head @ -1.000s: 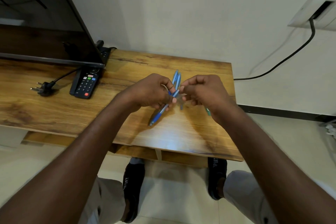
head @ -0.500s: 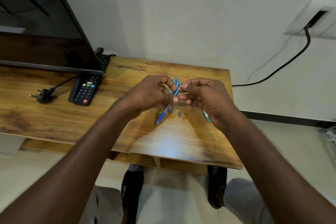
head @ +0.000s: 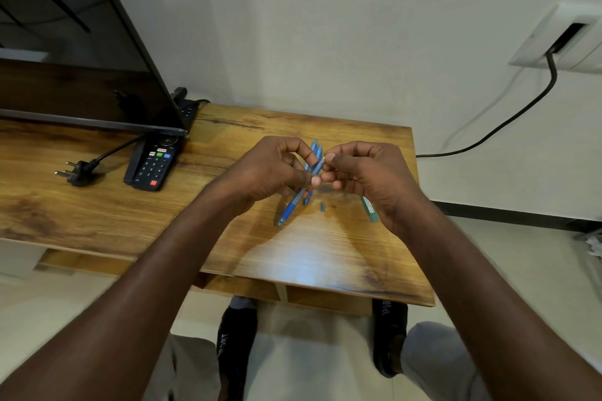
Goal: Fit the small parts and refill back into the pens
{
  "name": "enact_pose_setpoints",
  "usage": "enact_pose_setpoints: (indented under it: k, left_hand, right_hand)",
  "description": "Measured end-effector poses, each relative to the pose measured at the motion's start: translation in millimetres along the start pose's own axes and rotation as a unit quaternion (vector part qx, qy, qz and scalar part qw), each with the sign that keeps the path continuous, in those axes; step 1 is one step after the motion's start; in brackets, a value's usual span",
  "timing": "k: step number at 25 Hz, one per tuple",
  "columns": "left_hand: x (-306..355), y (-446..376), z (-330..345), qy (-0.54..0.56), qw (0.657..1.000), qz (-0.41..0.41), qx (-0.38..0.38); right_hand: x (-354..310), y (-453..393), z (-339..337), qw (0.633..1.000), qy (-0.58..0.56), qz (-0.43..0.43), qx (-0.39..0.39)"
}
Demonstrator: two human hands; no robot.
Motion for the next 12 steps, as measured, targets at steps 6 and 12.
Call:
enact_pose_setpoints:
  k: [6,12]
  left_hand:
    - [-0.2,0.0,-1.4,0.007,1.000,-0.003,0.003]
    - [1.6,1.8,-1.3,-0.006,1.000,0.007,0.001]
  right_hand:
    - [-1.4,1.4,-0.8,1.000,-0.011,0.002,-0.009]
    - [-3.4,2.6,-1.2,1.000,0.008,0.009,-0.011]
Point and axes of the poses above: each hand's wrist, its own y-axis away from the middle knuckle, its own z-axis out of the palm, x = y × z, the point moved 2 cm from there along -y, towards the middle knuckle, and after that the axes turned 6 degrees about -x, right-handed, at the moved point
